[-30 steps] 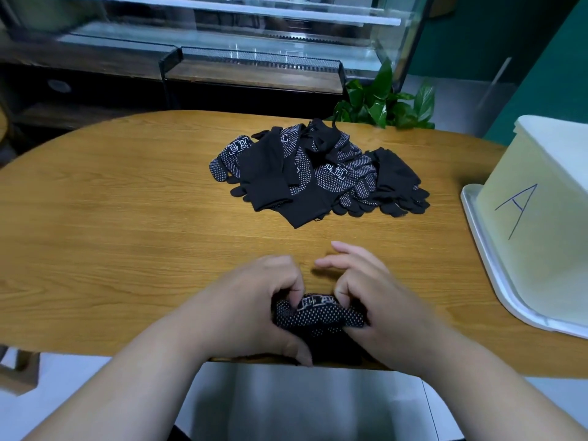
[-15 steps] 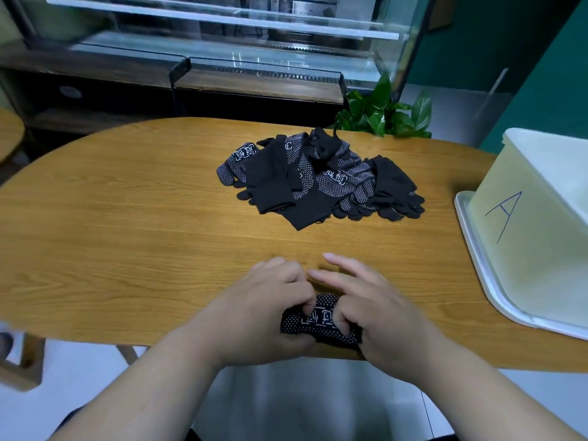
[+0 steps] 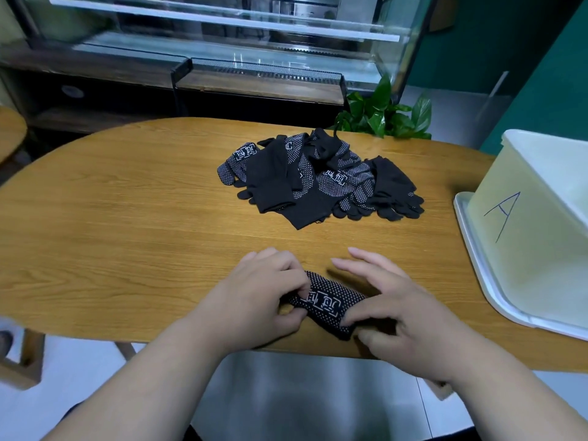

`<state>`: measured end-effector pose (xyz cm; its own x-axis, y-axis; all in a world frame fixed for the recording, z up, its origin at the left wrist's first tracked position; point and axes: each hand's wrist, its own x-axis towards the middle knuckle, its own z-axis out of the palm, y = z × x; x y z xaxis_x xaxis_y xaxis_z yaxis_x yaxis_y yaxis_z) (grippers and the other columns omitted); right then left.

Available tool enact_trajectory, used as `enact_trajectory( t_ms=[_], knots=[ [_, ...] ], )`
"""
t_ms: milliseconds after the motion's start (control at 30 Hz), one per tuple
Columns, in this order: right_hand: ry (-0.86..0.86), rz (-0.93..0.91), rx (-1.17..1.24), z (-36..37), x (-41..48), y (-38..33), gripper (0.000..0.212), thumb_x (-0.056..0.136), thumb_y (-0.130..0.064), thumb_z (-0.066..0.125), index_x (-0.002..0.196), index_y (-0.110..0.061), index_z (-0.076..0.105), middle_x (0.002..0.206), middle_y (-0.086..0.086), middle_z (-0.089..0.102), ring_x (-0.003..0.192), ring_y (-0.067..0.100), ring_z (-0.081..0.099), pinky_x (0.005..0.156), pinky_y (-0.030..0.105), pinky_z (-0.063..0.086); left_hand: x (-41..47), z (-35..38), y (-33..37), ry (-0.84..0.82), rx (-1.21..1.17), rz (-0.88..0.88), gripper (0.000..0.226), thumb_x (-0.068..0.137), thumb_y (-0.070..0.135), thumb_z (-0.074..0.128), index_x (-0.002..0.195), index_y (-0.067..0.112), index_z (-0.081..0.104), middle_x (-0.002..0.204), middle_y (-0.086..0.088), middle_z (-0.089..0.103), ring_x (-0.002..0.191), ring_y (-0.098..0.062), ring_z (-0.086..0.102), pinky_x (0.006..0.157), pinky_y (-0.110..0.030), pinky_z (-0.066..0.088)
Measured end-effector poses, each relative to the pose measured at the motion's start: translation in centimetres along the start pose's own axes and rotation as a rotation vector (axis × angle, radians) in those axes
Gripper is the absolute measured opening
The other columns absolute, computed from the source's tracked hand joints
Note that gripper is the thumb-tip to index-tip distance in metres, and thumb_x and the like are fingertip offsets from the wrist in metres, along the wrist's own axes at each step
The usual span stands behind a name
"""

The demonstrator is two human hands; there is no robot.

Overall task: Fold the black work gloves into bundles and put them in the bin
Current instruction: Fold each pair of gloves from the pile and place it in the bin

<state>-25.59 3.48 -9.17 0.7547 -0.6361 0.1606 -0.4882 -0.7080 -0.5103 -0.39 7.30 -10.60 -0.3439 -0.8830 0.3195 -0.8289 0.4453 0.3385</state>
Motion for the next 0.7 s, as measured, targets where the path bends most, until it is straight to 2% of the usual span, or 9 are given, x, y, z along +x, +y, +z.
enact_trajectory(
  t_ms=[67, 167, 267, 333, 400, 500, 567, 633, 700],
  knots=[
    [0.041, 0.020, -0.062, -0.3, -0.1, 0.7, 0.029, 0.081, -0.033, 0.063, 0.102, -0.048, 0.075, 0.153, -0.020, 0.041, 0.151, 0.008, 0.018, 0.116, 0.034, 0.026, 0.2, 0.2, 0.0, 0.049, 0.073, -0.039, 0.017, 0.073, 0.045, 0.056, 0.084, 0.032, 0.057, 0.091, 0.016, 0.053, 0.089, -0.014, 0.051, 0.076, -0.036, 0.040],
    [0.129, 0.116, -0.170, 0.0, 0.2, 1.5, 0.032, 0.087, -0.055, 0.053, 0.111, -0.049, 0.073, 0.153, -0.016, 0.042, 0.150, 0.008, 0.019, 0.118, 0.041, 0.025, 0.4, 0.7, 0.3, 0.134, 0.167, -0.083, 0.018, 0.071, 0.045, 0.059, 0.080, 0.030, 0.057, 0.088, 0.013, 0.053, 0.091, -0.019, 0.052, 0.084, -0.036, 0.032],
    [0.189, 0.208, -0.221, 0.2, 0.9, 1.4, 0.044, 0.090, -0.062, 0.041, 0.110, -0.042, 0.075, 0.152, -0.011, 0.043, 0.148, 0.010, 0.021, 0.119, 0.041, 0.021, 0.6, 1.0, 0.8, 0.143, 0.089, -0.039, 0.020, 0.068, 0.041, 0.066, 0.081, 0.027, 0.062, 0.107, 0.004, 0.056, 0.108, -0.024, 0.052, 0.096, -0.037, 0.031],
    [0.191, 0.249, -0.253, 0.4, 1.3, 1.0, 0.051, 0.091, -0.064, 0.034, 0.114, -0.039, 0.073, 0.154, -0.008, 0.039, 0.149, 0.013, 0.019, 0.120, 0.037, 0.014, 0.5, 0.8, 1.1, 0.080, -0.034, -0.016, 0.023, 0.071, 0.045, 0.067, 0.086, 0.028, 0.065, 0.128, 0.000, 0.054, 0.128, -0.021, 0.045, 0.105, -0.036, 0.030],
    [0.184, 0.279, -0.248, 0.7, 1.6, 0.7, 0.055, 0.093, -0.062, 0.028, 0.120, -0.038, 0.070, 0.158, -0.006, 0.034, 0.150, 0.015, 0.014, 0.121, 0.037, 0.011, 0.3, 0.6, 1.3, 0.013, -0.122, 0.013, 0.026, 0.073, 0.048, 0.066, 0.093, 0.031, 0.068, 0.137, 0.004, 0.050, 0.135, -0.014, 0.040, 0.108, -0.036, 0.031],
    [0.170, 0.281, -0.193, 1.2, 1.8, 0.4, 0.053, 0.095, -0.057, 0.024, 0.124, -0.038, 0.065, 0.161, -0.004, 0.028, 0.151, 0.015, 0.009, 0.123, 0.042, 0.009, 0.5, 0.3, 1.8, -0.058, -0.173, 0.058, 0.036, 0.074, 0.047, 0.068, 0.108, 0.036, 0.069, 0.133, 0.013, 0.051, 0.126, -0.011, 0.045, 0.102, -0.039, 0.039],
    [0.123, 0.300, -0.122, 1.1, 1.8, 0.2, 0.048, 0.095, -0.055, 0.026, 0.125, -0.042, 0.061, 0.162, -0.008, 0.023, 0.151, 0.008, 0.001, 0.124, 0.044, 0.006, 0.5, -0.1, 2.1, -0.071, -0.220, 0.078, 0.044, 0.076, 0.044, 0.068, 0.119, 0.038, 0.062, 0.126, 0.020, 0.055, 0.118, -0.009, 0.051, 0.099, -0.038, 0.043],
    [0.075, 0.295, -0.034, 0.9, 1.8, 0.2, 0.041, 0.095, -0.048, 0.033, 0.126, -0.046, 0.060, 0.161, -0.013, 0.022, 0.150, 0.002, -0.003, 0.124, 0.047, 0.005, 0.3, -0.3, 2.2, -0.060, -0.400, 0.028, 0.043, 0.083, 0.036, 0.064, 0.124, 0.042, 0.053, 0.119, 0.023, 0.061, 0.109, -0.007, 0.057, 0.096, -0.032, 0.045],
    [0.021, 0.250, 0.020, 0.7, 1.7, 0.4, 0.041, 0.095, -0.040, 0.037, 0.129, -0.049, 0.059, 0.161, -0.016, 0.023, 0.150, -0.001, -0.005, 0.123, 0.048, 0.005, 0.3, -0.3, 2.3, -0.008, -0.560, -0.053, 0.034, 0.091, 0.026, 0.057, 0.119, 0.044, 0.053, 0.111, 0.024, 0.067, 0.104, -0.006, 0.061, 0.092, -0.023, 0.045]
  ],
)
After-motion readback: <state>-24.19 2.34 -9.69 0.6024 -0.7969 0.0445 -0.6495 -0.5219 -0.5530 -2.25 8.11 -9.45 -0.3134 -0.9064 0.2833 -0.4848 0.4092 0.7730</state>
